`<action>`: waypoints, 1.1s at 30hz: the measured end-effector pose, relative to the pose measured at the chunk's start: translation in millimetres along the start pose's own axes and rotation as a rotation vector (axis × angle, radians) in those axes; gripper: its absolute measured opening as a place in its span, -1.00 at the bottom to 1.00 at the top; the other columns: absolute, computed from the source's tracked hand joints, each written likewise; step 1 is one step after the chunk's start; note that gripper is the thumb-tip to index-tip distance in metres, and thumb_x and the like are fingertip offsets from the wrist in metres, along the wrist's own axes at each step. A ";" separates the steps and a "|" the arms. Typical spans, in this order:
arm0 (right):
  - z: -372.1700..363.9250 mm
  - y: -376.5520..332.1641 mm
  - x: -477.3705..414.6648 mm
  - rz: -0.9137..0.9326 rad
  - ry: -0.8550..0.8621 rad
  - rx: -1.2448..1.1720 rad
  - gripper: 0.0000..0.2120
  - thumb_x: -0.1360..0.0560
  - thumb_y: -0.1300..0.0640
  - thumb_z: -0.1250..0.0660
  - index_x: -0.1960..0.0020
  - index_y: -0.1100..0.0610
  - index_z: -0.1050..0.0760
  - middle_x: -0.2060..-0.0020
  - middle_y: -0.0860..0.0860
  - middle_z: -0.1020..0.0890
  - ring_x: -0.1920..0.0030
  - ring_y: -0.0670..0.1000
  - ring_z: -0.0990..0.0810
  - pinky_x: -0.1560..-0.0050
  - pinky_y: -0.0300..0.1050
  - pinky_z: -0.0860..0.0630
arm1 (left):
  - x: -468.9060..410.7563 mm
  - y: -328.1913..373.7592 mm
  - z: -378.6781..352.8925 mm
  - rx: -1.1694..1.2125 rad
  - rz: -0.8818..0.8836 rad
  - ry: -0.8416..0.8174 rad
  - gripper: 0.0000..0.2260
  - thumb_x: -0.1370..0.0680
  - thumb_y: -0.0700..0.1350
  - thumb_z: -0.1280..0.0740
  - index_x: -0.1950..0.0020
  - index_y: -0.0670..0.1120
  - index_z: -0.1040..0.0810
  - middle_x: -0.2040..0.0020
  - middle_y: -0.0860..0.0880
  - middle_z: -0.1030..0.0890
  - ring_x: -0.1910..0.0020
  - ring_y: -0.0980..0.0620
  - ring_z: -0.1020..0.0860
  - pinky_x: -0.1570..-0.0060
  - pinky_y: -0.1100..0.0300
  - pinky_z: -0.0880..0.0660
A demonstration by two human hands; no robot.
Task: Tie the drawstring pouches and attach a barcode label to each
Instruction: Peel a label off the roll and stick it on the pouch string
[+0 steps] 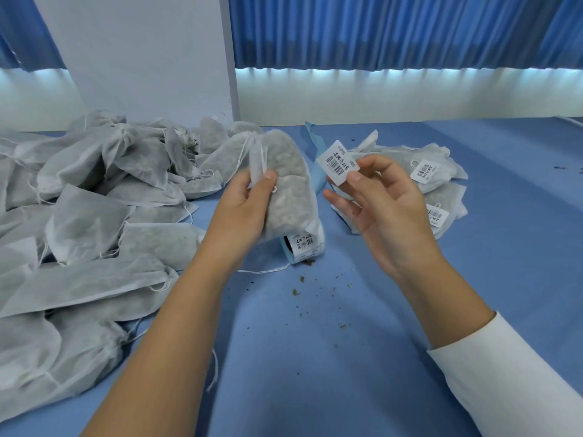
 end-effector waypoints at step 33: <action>4.0 7.4 1.0 0.030 0.040 0.559 -0.77 -0.42 0.24 -0.50 0.05 0.05 -0.49 0.39 -0.08 -0.59 0.37 -0.13 -0.48 0.32 -0.33 -0.44 | 24.3 17.1 -20.3 -0.091 0.037 -0.292 -0.68 -0.43 0.16 -0.46 -0.08 0.01 -0.65 0.05 0.02 -0.73 0.02 0.02 -0.69 -0.04 0.06 -0.59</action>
Point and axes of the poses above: each hand's wrist, its own x-axis away from the middle knuckle, its own z-axis out of the back of the hand, y = z × x, the point moved 2 cm from there along -x, towards the middle knuckle
